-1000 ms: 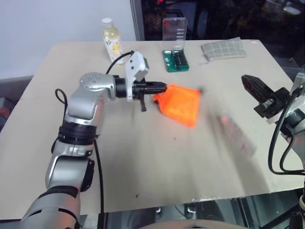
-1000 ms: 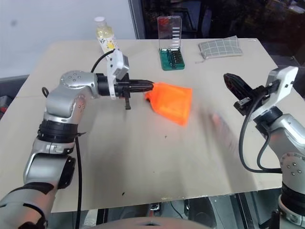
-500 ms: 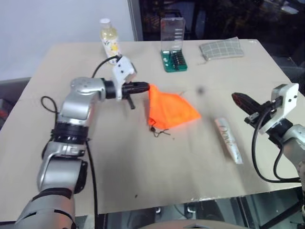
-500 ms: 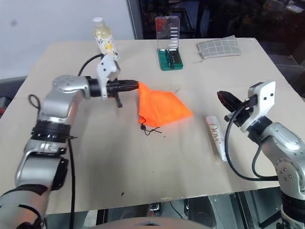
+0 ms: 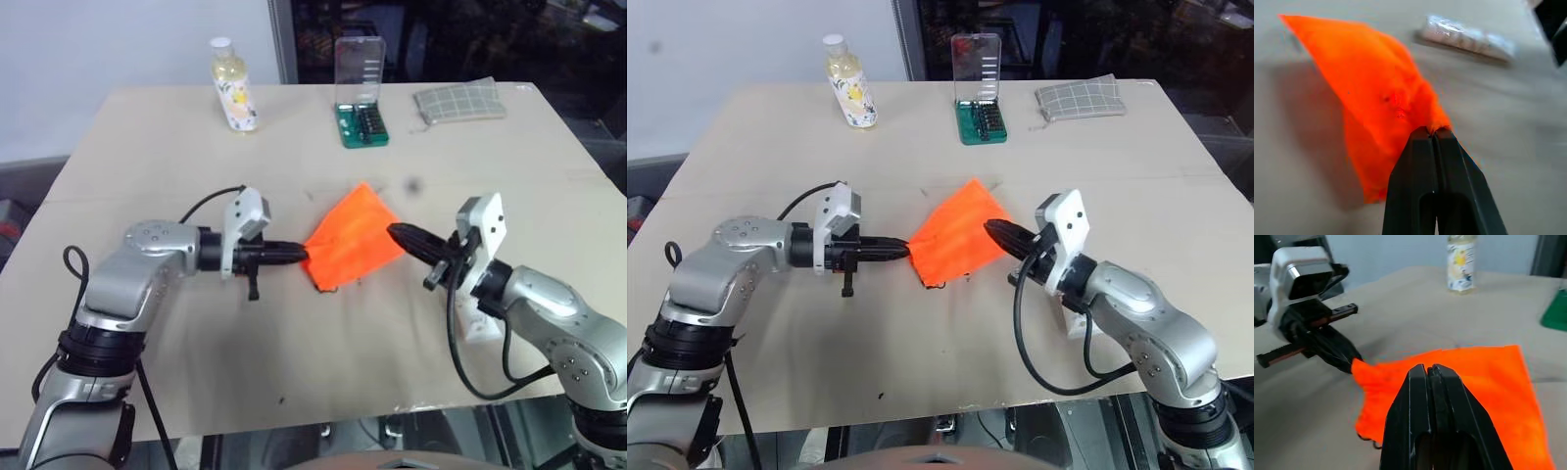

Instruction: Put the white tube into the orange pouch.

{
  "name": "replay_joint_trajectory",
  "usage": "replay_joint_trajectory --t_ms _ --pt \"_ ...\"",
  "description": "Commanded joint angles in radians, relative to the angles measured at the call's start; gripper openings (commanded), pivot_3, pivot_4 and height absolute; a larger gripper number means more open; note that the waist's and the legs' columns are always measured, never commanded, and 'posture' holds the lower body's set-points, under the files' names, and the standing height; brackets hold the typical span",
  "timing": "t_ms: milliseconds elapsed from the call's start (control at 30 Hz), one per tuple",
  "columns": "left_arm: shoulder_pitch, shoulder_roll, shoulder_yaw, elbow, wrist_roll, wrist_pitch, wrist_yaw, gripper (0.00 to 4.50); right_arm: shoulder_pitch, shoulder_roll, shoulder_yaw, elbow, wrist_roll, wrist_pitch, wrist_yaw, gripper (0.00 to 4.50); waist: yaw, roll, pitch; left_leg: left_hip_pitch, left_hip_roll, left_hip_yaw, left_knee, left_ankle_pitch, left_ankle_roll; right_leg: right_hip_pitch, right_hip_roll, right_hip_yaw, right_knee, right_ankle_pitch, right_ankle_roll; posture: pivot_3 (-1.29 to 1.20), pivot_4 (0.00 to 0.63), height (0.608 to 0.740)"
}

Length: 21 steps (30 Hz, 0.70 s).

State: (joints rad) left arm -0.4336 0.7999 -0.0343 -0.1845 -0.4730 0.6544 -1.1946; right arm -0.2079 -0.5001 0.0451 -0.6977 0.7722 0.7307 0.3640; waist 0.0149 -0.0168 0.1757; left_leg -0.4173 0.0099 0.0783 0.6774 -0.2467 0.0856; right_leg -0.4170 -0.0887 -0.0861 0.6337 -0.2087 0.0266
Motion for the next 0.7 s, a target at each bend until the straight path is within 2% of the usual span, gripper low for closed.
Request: replay_joint_trajectory --t_ms 33,100,133,167,200,367,533,633,700 --pt "-0.029 -0.008 0.017 -0.005 0.001 -0.01 0.035 0.0 -0.039 0.001 0.065 -0.064 0.022 0.041 0.01 0.08 -0.001 0.0 0.0 0.0 0.0 0.0 0.0 0.0 0.0 0.0 0.0 0.0 0.0 0.0 0.0 0.0 0.15 0.74" --pt "-0.072 -0.052 0.011 0.04 0.023 -0.028 0.089 0.0 -0.085 0.001 0.174 -0.048 -0.074 0.065 -0.009 0.95 -0.001 0.0 0.0 0.0 0.0 0.0 0.0 0.0 0.0 0.0 0.0 0.0 0.0 0.0 0.0 0.0 0.15 0.74" --pt "-0.096 -0.073 0.009 0.065 0.031 -0.028 0.116 0.0 -0.105 0.017 0.211 -0.032 -0.108 0.07 -0.027 1.11 0.0 0.0 0.0 0.0 0.0 0.0 0.0 0.0 0.0 0.0 0.001 0.0 0.0 0.0 0.0 0.0 0.15 0.74" --pt "-0.125 -0.097 0.012 0.092 0.035 -0.025 0.143 0.0 -0.124 0.044 0.24 -0.014 -0.123 0.079 -0.043 1.75 0.0 0.0 0.0 0.0 0.0 0.0 0.0 0.001 -0.001 0.0 0.001 -0.001 0.0 0.0 0.0 0.0 0.15 0.74" --pt "-0.153 -0.118 0.017 0.117 0.032 -0.012 0.164 0.0 -0.145 0.071 0.265 0.007 -0.143 0.083 -0.056 2.08 0.0 0.0 0.0 0.0 0.0 -0.001 0.0 0.001 -0.001 0.0 0.001 -0.001 0.0 0.0 0.0 0.0 0.15 0.74" --pt "-0.227 -0.179 0.021 0.138 -0.017 0.056 0.195 0.0 -0.237 0.182 0.342 0.166 -0.276 0.12 -0.136 2.08 -0.003 -0.001 0.0 0.0 0.0 0.0 0.0 0.002 0.001 0.0 0.002 -0.001 0.002 0.002 0.004 0.0 0.15 0.74" --pt "-0.21 -0.173 0.006 0.095 -0.036 0.078 0.175 0.0 -0.281 0.271 0.314 0.251 -0.364 0.171 -0.233 2.08 -0.004 0.0 0.0 0.0 -0.001 0.001 0.0 0.003 0.0 -0.001 0.003 0.0 0.002 0.003 0.004 0.0 0.15 0.74" --pt "-0.211 -0.179 0.001 0.09 -0.035 0.079 0.183 0.0 -0.285 0.286 0.312 0.23 -0.395 0.216 -0.25 2.93 -0.004 0.0 0.0 0.0 -0.001 0.001 -0.001 0.003 0.0 -0.001 0.003 0.0 0.002 0.003 0.004 0.0 0.15 0.74" --pt "-0.211 -0.182 -0.001 0.088 -0.036 0.078 0.185 0.0 -0.271 0.327 0.278 0.2 -0.375 0.257 -0.273 3.82 -0.005 0.0 0.0 0.0 -0.001 0.001 -0.001 0.003 0.0 -0.001 0.003 0.0 0.002 0.002 0.004 0.0 0.15 0.74"
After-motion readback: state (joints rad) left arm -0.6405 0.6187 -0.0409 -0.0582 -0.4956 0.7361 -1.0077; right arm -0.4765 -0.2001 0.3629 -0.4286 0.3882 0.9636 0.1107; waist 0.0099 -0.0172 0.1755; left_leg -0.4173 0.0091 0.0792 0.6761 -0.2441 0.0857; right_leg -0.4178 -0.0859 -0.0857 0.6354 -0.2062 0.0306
